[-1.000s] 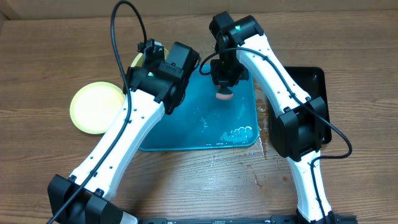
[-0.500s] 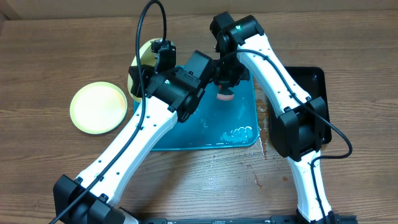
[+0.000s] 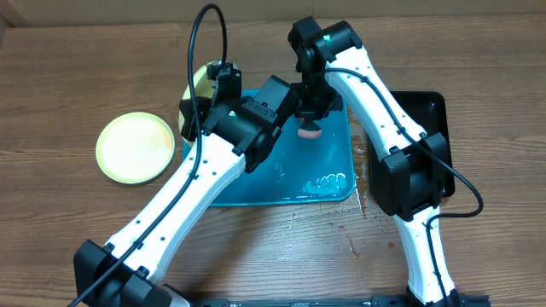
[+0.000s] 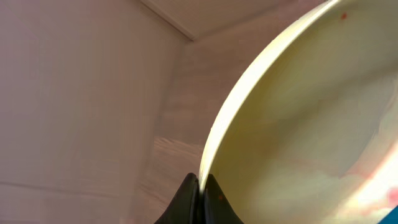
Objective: Clean dirty plates on tray and stack at the side
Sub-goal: 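Lower the yellow plate onto the left stack with the left gripper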
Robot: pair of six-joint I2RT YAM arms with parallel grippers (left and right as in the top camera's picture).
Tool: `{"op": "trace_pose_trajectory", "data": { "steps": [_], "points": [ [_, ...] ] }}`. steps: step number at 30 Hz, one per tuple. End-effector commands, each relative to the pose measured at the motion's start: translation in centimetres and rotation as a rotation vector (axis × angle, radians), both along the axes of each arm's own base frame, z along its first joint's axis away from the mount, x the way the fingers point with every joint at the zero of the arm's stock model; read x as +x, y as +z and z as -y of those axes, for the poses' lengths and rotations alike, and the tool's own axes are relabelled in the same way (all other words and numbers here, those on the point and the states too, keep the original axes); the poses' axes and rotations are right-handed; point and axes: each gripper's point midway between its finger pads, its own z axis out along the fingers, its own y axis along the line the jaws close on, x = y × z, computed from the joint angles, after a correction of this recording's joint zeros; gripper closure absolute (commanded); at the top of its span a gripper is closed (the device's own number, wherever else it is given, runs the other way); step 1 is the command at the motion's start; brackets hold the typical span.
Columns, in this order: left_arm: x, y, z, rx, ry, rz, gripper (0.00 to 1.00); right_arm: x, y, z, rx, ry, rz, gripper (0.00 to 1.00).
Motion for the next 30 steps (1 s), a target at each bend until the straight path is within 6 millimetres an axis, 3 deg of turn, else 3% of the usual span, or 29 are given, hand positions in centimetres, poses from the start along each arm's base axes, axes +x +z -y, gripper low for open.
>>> {"op": "trace_pose_trajectory", "data": {
  "steps": [1, 11, 17, 20, 27, 30],
  "points": [
    [-0.5, -2.2, 0.0, -0.204, 0.031, -0.045, 0.96, 0.3, 2.9, -0.4, 0.036, 0.01, 0.069, 0.96],
    [0.3, -7.1, -3.0, -0.58, 0.043, -0.295, 0.96, 0.3, 2.9, -0.4, 0.036, 0.01, 0.07, 0.95],
    [0.7, -8.3, -6.0, -0.851, 0.023, -0.344, 0.96, 0.3, 2.9, -0.4, 0.036, 0.011, 0.07, 0.95],
    [0.4, -8.4, -9.0, -0.935, 0.074, -0.324, 0.96, 0.3, 2.9, -0.4, 0.036, 0.01, 0.07, 0.96],
    [-2.8, -9.9, -18.8, -0.992, 0.347, -0.214, 0.96, 0.3, 2.9, -0.4, 0.036, 0.01, 0.069, 0.95],
    [-3.8, -10.9, -21.7, -1.056, 0.431, -0.137, 0.96, 0.3, 2.9, -0.3, 0.036, 0.01, 0.067, 0.96]
  ]
}}
